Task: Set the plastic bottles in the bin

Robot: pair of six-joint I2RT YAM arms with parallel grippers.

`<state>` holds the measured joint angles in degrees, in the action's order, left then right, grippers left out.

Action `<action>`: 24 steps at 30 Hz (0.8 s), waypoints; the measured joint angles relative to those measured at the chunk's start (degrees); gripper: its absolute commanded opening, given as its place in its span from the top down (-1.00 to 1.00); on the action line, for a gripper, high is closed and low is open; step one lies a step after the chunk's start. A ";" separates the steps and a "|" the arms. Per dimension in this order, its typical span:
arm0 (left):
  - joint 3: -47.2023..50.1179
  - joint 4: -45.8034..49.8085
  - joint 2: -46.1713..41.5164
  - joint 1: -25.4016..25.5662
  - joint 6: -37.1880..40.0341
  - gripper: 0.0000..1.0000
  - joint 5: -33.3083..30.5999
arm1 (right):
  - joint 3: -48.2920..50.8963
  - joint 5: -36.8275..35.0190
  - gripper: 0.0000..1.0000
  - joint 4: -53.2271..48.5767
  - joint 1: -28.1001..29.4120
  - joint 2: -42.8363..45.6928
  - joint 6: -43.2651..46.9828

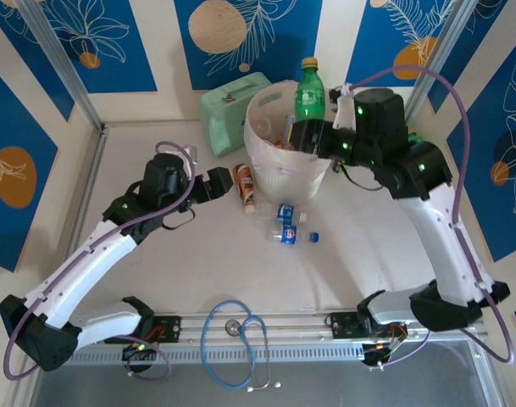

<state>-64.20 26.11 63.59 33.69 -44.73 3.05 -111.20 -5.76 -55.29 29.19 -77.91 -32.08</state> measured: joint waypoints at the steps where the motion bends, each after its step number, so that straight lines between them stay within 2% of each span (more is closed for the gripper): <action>1: 0.13 0.20 0.07 0.00 0.02 -0.83 0.09 | -1.66 -0.39 0.04 -0.46 -0.85 -1.66 0.59; 8: 0.33 0.37 0.15 0.00 0.04 -0.81 -0.28 | -12.02 -3.45 0.05 -4.02 -6.05 -14.40 4.35; 14: 1.46 0.70 0.83 -0.09 -0.17 -0.80 -1.68 | -14.49 -4.76 0.02 -6.08 -8.66 -21.73 6.01; 18: 2.51 0.81 2.10 -0.48 -0.50 -0.80 -2.19 | -14.49 -5.84 -0.11 -7.23 -9.62 -24.48 6.40; 22: 4.24 0.79 2.23 -1.36 -1.84 -0.82 -2.91 | -14.49 -6.32 -0.40 -8.11 -10.84 -25.68 6.64; 24: 5.27 0.55 2.21 -2.32 -2.91 -0.82 -2.89 | -14.51 -6.45 -0.49 -8.35 -11.52 -25.73 6.91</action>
<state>-58.94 26.65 65.80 31.38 -47.64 0.16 -125.71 -12.21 -63.64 17.67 -103.63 -25.17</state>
